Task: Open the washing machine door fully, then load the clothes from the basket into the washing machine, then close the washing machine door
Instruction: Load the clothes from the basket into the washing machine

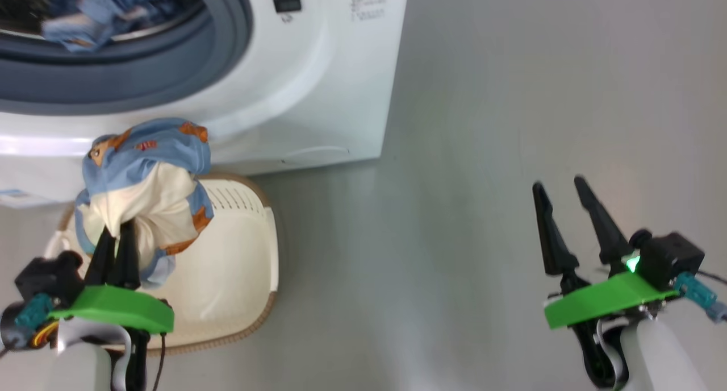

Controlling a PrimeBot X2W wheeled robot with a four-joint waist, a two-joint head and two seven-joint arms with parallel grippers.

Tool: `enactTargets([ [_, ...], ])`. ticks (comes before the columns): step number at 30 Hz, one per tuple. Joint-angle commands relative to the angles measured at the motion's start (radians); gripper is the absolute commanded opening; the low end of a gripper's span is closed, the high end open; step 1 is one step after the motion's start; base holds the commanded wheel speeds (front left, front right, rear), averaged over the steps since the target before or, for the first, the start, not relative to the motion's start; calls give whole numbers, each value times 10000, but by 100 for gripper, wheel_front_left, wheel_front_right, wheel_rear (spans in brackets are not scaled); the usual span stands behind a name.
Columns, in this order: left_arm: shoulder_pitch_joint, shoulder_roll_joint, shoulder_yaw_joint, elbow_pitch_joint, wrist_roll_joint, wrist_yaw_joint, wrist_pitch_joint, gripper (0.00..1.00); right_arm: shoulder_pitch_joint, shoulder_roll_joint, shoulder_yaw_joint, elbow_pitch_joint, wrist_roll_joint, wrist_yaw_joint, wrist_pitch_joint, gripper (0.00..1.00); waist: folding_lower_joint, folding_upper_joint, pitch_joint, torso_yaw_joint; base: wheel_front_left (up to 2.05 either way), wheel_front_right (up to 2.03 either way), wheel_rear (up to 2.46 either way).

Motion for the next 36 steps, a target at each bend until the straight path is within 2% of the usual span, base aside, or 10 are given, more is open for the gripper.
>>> enactTargets([
  [1, 335, 138, 492, -523, 195, -87, -104, 0, 400, -49, 210, -138, 112, 100, -48, 100, 0, -1, -782, 276, 0, 0, 0],
  [9, 937, -212, 886, -1552, 645, -259, -104, 0, 807, -60, 30, -114, 144, 100, -48, 100, 0, -1, -1548, 477, 0, 0, 0],
  [18, 1795, -400, 1200, -2251, 1074, -364, -105, 0, 1257, 21, -79, -155, 78, 100, -48, 100, 0, -1, -2593, 402, 0, 0, 0],
  [28, 2993, -543, 1565, -2723, 1165, -385, -105, 0, 1858, 111, -209, -189, 87, 100, -48, 100, 0, -1, -3630, 218, 0, 0, 0],
  [36, 3508, -611, 1637, -2847, 1121, -348, -105, 0, 2227, -1, -312, -265, -12, 100, -48, 100, 0, -1, -3958, 183, 0, 0, 0],
])
